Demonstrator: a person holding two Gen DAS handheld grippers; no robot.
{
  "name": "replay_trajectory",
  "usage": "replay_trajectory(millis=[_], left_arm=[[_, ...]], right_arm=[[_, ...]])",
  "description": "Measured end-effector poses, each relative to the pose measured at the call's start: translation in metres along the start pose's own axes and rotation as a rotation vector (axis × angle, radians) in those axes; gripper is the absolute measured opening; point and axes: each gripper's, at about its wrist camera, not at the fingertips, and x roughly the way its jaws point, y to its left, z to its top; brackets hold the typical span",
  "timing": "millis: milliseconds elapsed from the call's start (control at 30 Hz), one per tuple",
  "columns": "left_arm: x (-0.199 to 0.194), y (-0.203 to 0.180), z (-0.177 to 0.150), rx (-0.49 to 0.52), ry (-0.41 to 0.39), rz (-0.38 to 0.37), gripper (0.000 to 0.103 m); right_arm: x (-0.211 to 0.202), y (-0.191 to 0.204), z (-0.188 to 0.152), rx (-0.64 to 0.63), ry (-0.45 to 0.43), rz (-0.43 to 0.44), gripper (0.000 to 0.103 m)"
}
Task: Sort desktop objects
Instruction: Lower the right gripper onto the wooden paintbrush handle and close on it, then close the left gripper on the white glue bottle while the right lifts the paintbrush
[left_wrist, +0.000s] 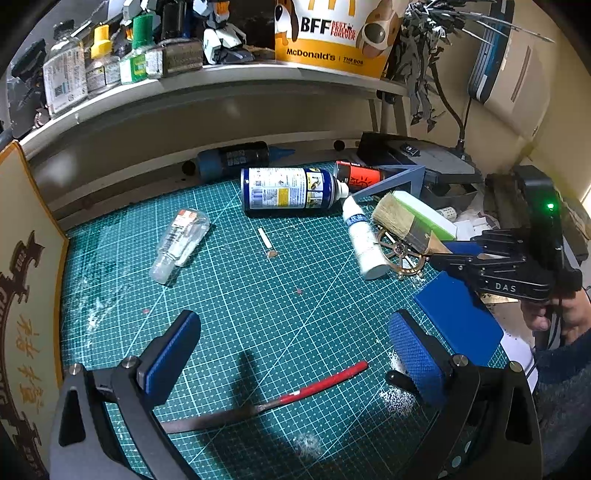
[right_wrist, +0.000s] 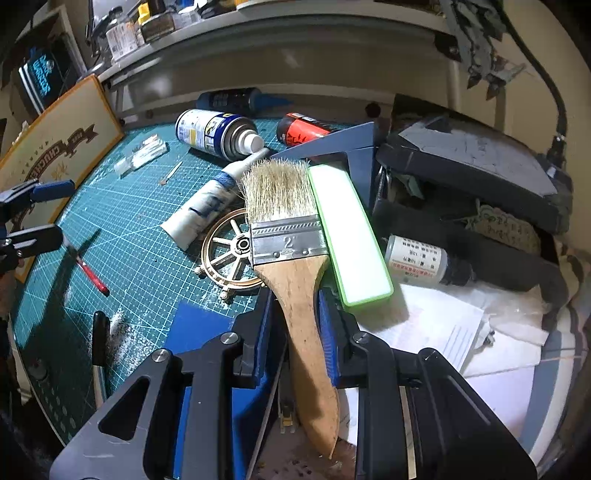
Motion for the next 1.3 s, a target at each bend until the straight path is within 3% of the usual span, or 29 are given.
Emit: replay_trajectory(millis=[400, 667, 1000, 1133, 1233, 1267, 1300], left_arm=[[0.014, -0.016, 0.012, 0.047, 0.005, 0.029, 0.103], [0.037, -0.030, 0.031, 0.077, 0.019, 0.046, 0.103], [0.094, -0.061, 0.053, 0.139, 0.060, 0.033, 0.100], [0.105, -0.061, 0.052, 0.115, 0.076, -0.009, 0.079], [0.104, -0.063, 0.052, 0.121, 0.054, -0.031, 0.052], [0.104, -0.064, 0.053, 0.118, 0.050, -0.042, 0.038], [0.104, -0.064, 0.053, 0.111, 0.050, -0.058, 0.032]], right_arm=[[-0.069, 0.010, -0.004, 0.074, -0.165, 0.018, 0.020], [-0.092, 0.013, -0.008, 0.100, -0.205, 0.026, 0.020], [-0.110, 0.009, -0.016, 0.099, -0.238, 0.015, 0.020], [-0.111, 0.007, -0.021, 0.092, -0.238, 0.028, 0.020], [-0.111, 0.003, -0.023, 0.099, -0.243, 0.040, 0.020], [-0.111, 0.001, -0.024, 0.103, -0.243, 0.040, 0.020], [-0.111, 0.000, -0.024, 0.106, -0.241, 0.036, 0.020]])
